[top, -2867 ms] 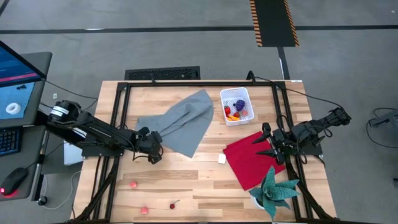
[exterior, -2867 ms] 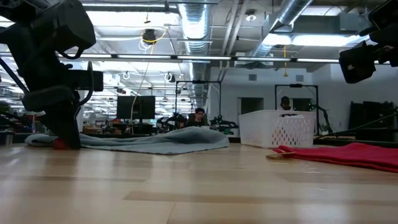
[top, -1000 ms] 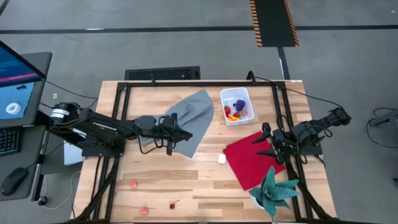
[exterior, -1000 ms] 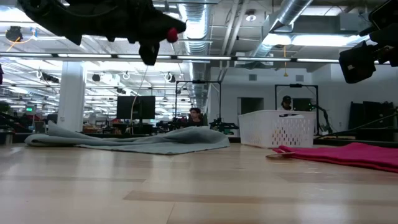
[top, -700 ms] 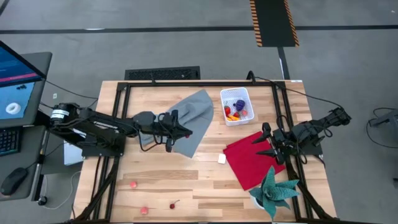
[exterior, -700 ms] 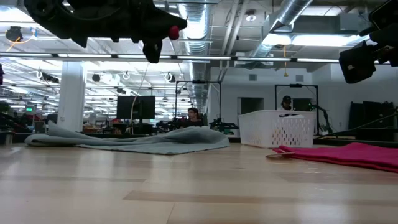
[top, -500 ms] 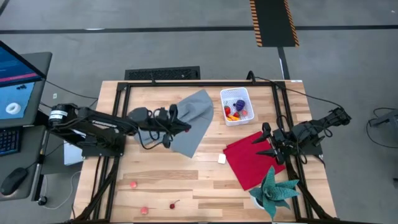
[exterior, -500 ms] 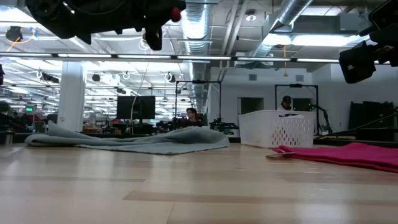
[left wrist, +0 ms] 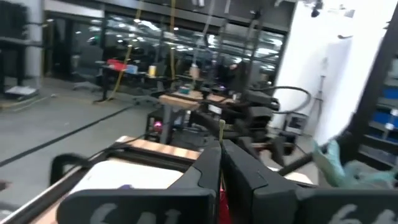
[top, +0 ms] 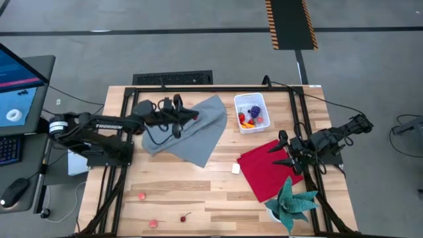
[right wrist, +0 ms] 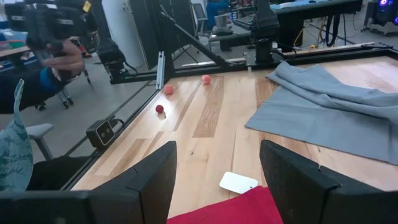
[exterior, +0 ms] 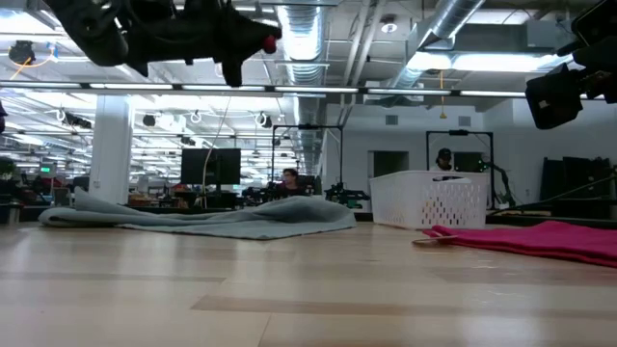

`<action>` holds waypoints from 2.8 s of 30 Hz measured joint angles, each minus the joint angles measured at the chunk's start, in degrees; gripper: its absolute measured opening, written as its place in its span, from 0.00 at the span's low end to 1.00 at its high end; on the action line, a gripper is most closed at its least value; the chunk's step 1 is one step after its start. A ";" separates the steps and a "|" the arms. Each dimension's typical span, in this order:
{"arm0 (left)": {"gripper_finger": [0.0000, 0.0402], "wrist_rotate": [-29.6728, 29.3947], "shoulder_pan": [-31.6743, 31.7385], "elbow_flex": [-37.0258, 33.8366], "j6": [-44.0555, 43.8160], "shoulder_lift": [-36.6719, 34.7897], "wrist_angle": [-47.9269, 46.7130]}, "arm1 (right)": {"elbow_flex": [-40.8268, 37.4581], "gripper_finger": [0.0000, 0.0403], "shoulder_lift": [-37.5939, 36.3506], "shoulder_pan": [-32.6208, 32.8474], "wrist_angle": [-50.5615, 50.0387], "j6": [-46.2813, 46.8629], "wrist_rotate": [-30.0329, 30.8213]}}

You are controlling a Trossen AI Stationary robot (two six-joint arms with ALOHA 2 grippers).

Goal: Pick and placing Produce into tupperware
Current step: Put the red cherry into the white bin

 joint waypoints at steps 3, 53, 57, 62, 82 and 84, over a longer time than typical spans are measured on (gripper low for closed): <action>0.00 2.40 4.26 0.00 -1.77 0.00 -0.22 | 0.00 0.63 0.01 -0.02 -0.02 0.00 0.00; 0.00 23.18 15.69 57.43 0.26 42.81 -38.01 | 0.00 0.63 0.01 -0.01 -0.02 -0.02 0.01; 0.00 23.15 14.74 61.13 1.75 45.70 -40.02 | 0.00 0.63 0.00 -0.02 0.00 0.00 0.00; 0.00 23.14 14.35 64.24 2.74 49.49 -43.59 | 0.00 0.63 -0.01 -0.02 0.00 0.00 0.02; 0.00 21.77 10.27 79.74 4.42 64.60 -51.53 | 0.00 0.63 0.01 -0.02 0.00 0.00 0.02; 0.00 21.06 10.27 81.61 4.45 66.33 -53.19 | 0.00 0.63 0.01 -0.02 0.00 -0.02 0.02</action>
